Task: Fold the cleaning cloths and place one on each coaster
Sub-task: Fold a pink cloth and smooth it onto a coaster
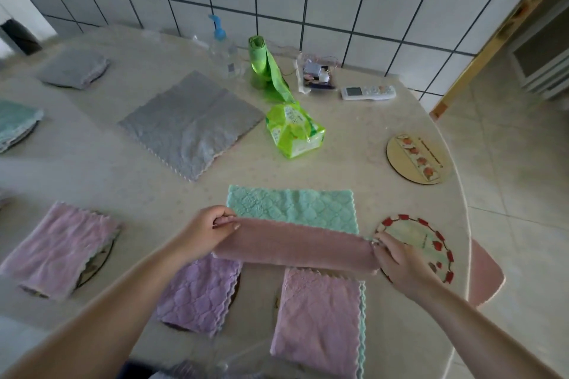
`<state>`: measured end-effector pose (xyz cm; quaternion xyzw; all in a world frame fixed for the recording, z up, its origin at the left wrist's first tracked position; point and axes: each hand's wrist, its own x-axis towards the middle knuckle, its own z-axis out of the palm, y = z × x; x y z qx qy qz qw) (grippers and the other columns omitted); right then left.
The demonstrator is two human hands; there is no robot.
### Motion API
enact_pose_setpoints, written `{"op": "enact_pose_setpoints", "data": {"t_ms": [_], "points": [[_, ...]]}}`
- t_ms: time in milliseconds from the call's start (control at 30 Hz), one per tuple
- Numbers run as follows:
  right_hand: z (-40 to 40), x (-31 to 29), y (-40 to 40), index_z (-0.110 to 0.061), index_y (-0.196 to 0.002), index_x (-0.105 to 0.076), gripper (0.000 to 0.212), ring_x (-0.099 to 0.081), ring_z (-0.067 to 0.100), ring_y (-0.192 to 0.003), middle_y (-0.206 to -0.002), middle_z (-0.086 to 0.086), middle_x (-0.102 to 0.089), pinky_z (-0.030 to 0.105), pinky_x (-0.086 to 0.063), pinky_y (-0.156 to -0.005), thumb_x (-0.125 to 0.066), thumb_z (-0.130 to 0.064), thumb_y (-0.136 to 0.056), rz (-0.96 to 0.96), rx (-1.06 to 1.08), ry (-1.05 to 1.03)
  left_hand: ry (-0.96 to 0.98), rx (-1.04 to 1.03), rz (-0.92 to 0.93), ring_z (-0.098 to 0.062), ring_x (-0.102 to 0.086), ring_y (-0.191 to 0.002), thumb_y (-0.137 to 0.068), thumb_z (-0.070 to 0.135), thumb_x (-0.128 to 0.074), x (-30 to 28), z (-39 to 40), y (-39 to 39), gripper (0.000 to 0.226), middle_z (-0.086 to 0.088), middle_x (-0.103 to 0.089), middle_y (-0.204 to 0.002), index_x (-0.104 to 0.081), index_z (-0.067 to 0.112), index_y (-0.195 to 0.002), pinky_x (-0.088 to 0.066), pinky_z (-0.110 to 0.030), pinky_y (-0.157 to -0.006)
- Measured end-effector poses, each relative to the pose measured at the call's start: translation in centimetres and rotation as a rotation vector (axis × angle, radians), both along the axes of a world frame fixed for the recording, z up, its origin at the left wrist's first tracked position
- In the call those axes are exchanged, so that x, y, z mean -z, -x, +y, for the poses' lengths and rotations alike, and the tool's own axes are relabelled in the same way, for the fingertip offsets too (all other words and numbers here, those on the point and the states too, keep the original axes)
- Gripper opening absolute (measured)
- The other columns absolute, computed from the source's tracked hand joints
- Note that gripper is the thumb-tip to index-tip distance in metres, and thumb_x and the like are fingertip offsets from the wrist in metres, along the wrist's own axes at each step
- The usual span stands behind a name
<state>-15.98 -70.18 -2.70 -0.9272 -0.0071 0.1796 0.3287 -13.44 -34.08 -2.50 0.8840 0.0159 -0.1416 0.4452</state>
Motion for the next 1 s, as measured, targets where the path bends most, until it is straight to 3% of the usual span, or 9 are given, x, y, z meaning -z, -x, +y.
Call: {"op": "enact_pose_setpoints", "data": {"t_ms": [67,133,200,333,467,633,733,1000], "points": [[0.2,0.1,-0.7,-0.024,-0.071,-0.048,0.025,-0.05,0.016,-0.055,-0.063,0.005,-0.056,0.033,-0.035,-0.053,-0.041,-0.025,-0.096,0.006,0.041,-0.001,0.014,-0.068,-0.016,-0.011,-0.047,-0.065,-0.084,0.0,-0.063,0.4,-0.3,-0.7,0.005,-0.007,-0.057,-0.069,-0.062,0.0,-0.078,-0.033,-0.011,-0.055],[0.5,0.1,-1.8,-0.024,-0.071,-0.049,0.027,-0.05,0.015,-0.055,-0.062,0.002,-0.055,0.032,-0.036,-0.053,-0.041,-0.029,-0.096,-0.002,0.079,-0.003,0.023,-0.12,-0.013,-0.006,-0.044,-0.06,-0.084,0.004,-0.064,0.7,-0.4,-1.6,0.017,0.003,-0.051,-0.063,-0.057,0.013,-0.07,-0.033,-0.011,-0.052],[0.9,0.1,-3.2,-0.024,-0.07,-0.049,0.029,-0.049,0.014,-0.055,-0.062,0.002,-0.054,0.031,-0.036,-0.054,-0.041,-0.031,-0.097,-0.001,0.102,-0.002,0.01,-0.157,0.019,-0.008,-0.045,-0.061,-0.086,0.011,-0.064,1.3,-0.5,-2.7,0.02,0.005,-0.052,-0.065,-0.055,0.021,-0.07,-0.035,-0.02,-0.056],[1.7,0.5,-6.1,-0.028,-0.077,-0.053,0.024,-0.056,0.015,-0.061,-0.068,-0.003,-0.06,0.028,-0.038,-0.054,-0.041,-0.03,-0.097,0.015,0.123,0.023,-0.038,-0.212,0.048,-0.013,-0.045,-0.062,-0.086,0.015,-0.063,2.6,-0.3,-4.8,0.018,0.006,-0.05,-0.063,-0.055,0.02,-0.071,-0.033,-0.028,-0.056],[2.0,1.7,-7.9,-0.021,-0.092,-0.057,0.021,-0.059,0.014,-0.071,-0.08,0.0,-0.063,0.031,-0.044,-0.06,-0.039,-0.03,-0.098,0.076,0.124,0.045,-0.107,-0.206,0.051,-0.015,-0.048,-0.063,-0.086,0.02,-0.064,3.3,0.1,-6.6,0.009,0.002,-0.055,-0.067,-0.06,0.013,-0.081,-0.035,-0.031,-0.061],[2.1,2.7,-9.6,-0.019,-0.092,-0.057,0.024,-0.05,0.012,-0.054,-0.073,0.001,-0.059,0.024,-0.032,-0.047,-0.037,-0.031,-0.099,0.097,0.131,0.077,-0.169,-0.196,0.072,-0.017,-0.053,-0.064,-0.085,0.025,-0.063,4.5,0.3,-7.8,0.012,0.002,-0.06,-0.068,-0.06,0.015,-0.079,-0.039,-0.03,-0.059],[2.1,3.0,-10.3,-0.02,-0.091,-0.057,0.025,-0.048,0.014,-0.049,-0.069,0.003,-0.059,0.027,-0.034,-0.046,-0.037,-0.032,-0.098,0.091,0.123,0.085,-0.206,-0.214,0.083,-0.02,-0.058,-0.07,-0.086,0.029,-0.062,5.2,0.4,-8.3,0.014,-0.002,-0.064,-0.076,-0.062,0.016,-0.081,-0.044,-0.033,-0.064],[2.1,4.0,-12.0,-0.021,-0.094,-0.055,0.024,-0.05,0.018,-0.049,-0.065,0.004,-0.059,0.032,-0.038,-0.048,-0.035,-0.035,-0.097,0.079,0.029,0.203,-0.309,-0.163,0.124,-0.016,-0.051,-0.067,-0.09,0.031,-0.056,5.2,0.2,-9.8,0.014,0.003,-0.057,-0.074,-0.056,0.02,-0.081,-0.036,-0.026,-0.053]]}}
